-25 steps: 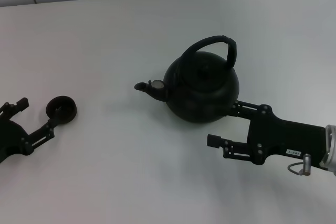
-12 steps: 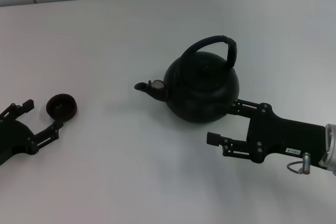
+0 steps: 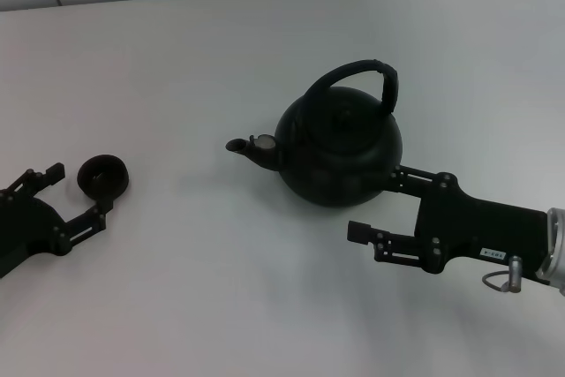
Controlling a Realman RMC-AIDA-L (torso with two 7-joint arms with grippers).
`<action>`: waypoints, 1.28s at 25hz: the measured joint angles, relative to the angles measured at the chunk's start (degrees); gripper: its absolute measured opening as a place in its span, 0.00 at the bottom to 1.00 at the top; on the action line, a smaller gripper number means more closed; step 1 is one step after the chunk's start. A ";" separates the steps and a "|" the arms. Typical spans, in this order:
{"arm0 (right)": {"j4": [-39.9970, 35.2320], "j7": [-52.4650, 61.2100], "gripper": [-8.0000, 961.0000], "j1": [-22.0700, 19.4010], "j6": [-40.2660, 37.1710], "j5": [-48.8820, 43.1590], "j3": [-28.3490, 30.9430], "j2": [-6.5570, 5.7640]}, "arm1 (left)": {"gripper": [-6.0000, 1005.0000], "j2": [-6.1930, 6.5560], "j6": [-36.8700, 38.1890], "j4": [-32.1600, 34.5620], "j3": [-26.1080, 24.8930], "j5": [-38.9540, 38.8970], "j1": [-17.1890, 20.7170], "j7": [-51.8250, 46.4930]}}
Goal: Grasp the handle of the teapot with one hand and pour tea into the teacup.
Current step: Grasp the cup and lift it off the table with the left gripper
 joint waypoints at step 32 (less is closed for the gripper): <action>0.00 0.00 0.76 -0.38 0.00 0.52 0.00 0.00 | 0.82 0.00 -1.60 -0.53 1.21 0.00 -1.27 -0.31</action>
